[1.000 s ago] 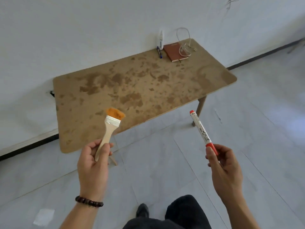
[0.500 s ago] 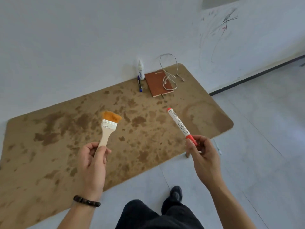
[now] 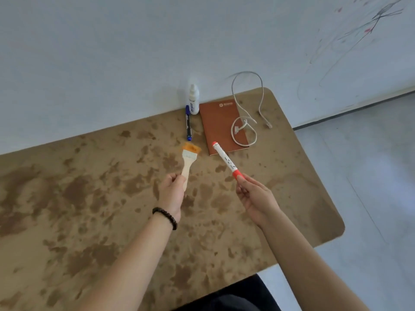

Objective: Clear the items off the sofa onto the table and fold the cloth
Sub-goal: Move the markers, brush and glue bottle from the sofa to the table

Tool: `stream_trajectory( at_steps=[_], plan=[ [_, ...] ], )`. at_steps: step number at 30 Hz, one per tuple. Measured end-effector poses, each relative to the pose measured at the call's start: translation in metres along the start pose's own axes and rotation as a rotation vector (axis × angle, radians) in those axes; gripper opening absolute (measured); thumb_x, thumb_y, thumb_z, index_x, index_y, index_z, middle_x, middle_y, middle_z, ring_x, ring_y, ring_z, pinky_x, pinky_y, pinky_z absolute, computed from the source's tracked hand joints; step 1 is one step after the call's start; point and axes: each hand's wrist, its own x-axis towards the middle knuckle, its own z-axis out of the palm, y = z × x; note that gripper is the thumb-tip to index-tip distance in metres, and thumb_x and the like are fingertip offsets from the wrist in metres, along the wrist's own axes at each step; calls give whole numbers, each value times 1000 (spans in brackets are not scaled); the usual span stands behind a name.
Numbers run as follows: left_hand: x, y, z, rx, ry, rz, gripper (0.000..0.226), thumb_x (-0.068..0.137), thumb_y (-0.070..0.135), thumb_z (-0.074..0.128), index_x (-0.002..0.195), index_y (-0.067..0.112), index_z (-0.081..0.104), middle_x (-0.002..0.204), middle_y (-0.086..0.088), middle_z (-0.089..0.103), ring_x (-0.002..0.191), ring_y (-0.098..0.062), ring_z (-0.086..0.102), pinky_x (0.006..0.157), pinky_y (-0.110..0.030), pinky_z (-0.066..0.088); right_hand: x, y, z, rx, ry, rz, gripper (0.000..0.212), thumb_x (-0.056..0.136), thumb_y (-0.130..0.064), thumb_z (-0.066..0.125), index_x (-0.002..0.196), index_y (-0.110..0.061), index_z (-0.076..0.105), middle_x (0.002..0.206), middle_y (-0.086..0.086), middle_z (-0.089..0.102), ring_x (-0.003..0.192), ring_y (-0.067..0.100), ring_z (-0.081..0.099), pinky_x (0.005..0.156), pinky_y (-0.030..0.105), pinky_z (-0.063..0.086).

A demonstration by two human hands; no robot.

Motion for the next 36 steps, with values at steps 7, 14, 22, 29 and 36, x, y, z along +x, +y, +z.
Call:
stream_trajectory(
  at_steps=[7,14,22,29,36],
  plan=[
    [104,30,63,156,61,109,25,86,8,58,110,13,65,94,4,66,75,-6,59,61,-19,45,100,-25,56,29,7,-70,32,88,1,70,119,-6,68,99,7,72,72,10,62,77,21,55],
    [154,7,81,508,52,319,33,86,14,64,118,16,59,97,7,64,84,-11,62,86,-33,52,151,-21,63,-399,105,-227,44,88,-7,69,130,-17,62,91,-9,65,74,8,60,79,22,53],
    [104,13,64,610,56,454,35,96,28,53,129,18,55,128,1,58,118,-14,54,96,-27,43,120,-39,50,-953,-113,-447,30,101,-51,39,122,-38,56,101,-22,54,92,-2,49,93,24,40],
    [-44,10,-13,451,191,467,53,95,30,59,143,19,39,129,10,49,120,-6,46,101,-26,41,16,-67,0,-1169,-348,-676,63,93,-49,59,150,-37,36,145,-12,45,131,5,45,107,30,40],
    [-252,-81,-34,196,543,424,47,93,24,61,138,24,45,124,12,57,110,9,53,79,-7,43,-75,-60,-115,-1159,-615,-773,57,91,-51,57,145,-40,41,132,-15,53,121,0,52,95,22,46]
  ],
)
